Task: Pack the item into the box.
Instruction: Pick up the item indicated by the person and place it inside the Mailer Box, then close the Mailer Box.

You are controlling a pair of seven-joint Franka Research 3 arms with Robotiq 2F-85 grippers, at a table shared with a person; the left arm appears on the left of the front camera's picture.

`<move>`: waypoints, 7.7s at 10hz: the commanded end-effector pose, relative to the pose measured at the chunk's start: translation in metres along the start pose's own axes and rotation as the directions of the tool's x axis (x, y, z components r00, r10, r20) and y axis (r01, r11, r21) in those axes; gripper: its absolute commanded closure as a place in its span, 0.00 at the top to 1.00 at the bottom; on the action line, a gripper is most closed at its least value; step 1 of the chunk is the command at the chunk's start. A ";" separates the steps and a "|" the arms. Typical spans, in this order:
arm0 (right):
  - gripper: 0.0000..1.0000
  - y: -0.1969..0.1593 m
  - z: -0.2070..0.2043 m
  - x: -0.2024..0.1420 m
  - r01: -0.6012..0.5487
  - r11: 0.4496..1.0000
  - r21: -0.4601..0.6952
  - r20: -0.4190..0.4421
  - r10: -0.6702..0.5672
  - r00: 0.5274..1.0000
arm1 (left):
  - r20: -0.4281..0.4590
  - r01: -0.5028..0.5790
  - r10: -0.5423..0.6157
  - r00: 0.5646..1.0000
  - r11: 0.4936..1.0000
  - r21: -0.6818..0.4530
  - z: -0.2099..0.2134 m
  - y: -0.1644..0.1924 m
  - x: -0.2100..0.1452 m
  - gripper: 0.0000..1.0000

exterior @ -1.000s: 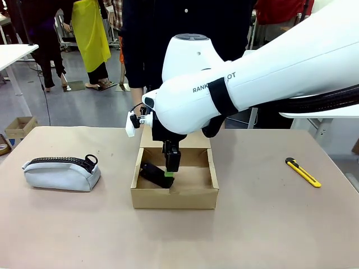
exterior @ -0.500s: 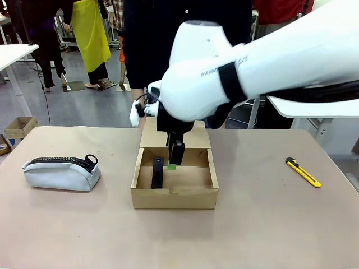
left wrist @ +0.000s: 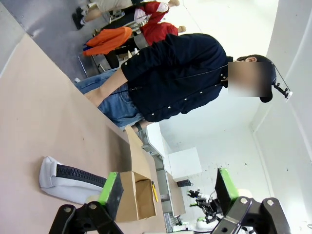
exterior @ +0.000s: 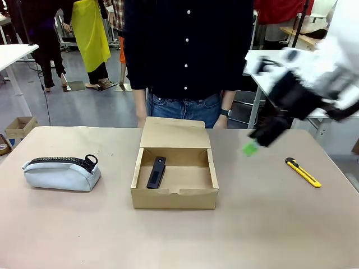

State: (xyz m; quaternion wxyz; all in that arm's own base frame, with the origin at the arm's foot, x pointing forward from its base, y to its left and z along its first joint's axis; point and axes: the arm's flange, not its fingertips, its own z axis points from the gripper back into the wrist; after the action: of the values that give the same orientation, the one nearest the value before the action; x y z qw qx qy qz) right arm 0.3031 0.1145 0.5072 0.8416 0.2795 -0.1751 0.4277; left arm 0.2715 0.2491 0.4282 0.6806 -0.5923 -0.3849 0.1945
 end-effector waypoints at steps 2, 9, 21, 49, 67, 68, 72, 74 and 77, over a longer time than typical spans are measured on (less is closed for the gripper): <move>1.00 -0.002 0.048 -0.097 0.418 0.879 0.229 0.426 -0.477 0.769 | 0.014 0.017 -0.016 1.000 1.000 -0.024 -0.002 -0.001 -0.005 1.00; 1.00 -0.066 0.122 -0.099 0.500 0.781 0.373 0.409 -0.623 0.667 | 0.014 0.017 -0.016 1.000 1.000 -0.024 -0.002 -0.001 -0.005 1.00; 1.00 -0.066 0.122 -0.099 0.500 0.781 0.373 0.409 -0.623 0.667 | 0.014 0.017 -0.016 1.000 1.000 -0.024 -0.002 -0.001 -0.005 1.00; 1.00 -0.109 -0.021 -0.003 0.517 0.813 0.267 0.156 -0.566 0.809 | -0.676 -0.035 0.093 0.731 0.995 0.098 -0.278 0.034 -0.153 1.00; 1.00 -0.283 -0.212 0.061 0.621 0.620 0.479 0.029 -0.718 0.695 | -0.541 0.003 0.038 0.840 0.997 0.074 -0.460 0.114 -0.143 1.00; 1.00 -0.283 -0.221 0.062 0.613 0.613 0.497 0.041 -0.723 0.690 | -0.573 0.029 -0.008 0.819 0.999 0.028 -0.470 0.115 -0.149 1.00; 1.00 -0.277 -0.229 0.070 0.555 0.640 0.531 0.085 -0.692 0.716 | -0.634 0.032 -0.097 0.767 0.993 -0.114 -0.493 0.120 -0.166 1.00; 1.00 -0.266 -0.221 0.072 0.461 0.705 0.539 0.154 -0.620 0.769 | -0.647 0.058 -0.175 0.742 0.979 -0.198 -0.492 0.112 -0.176 1.00; 1.00 -0.249 -0.206 0.070 0.364 0.779 0.510 0.254 -0.541 0.802 | -0.608 0.095 -0.295 0.737 0.936 -0.338 -0.479 0.086 -0.184 1.00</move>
State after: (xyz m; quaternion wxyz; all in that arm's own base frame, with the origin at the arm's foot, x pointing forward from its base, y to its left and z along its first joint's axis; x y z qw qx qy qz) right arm 0.5758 0.1656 0.3043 0.7944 0.5701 -0.1347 0.1604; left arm 0.5486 -0.1844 0.2863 0.7116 -0.6628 -0.1924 -0.1318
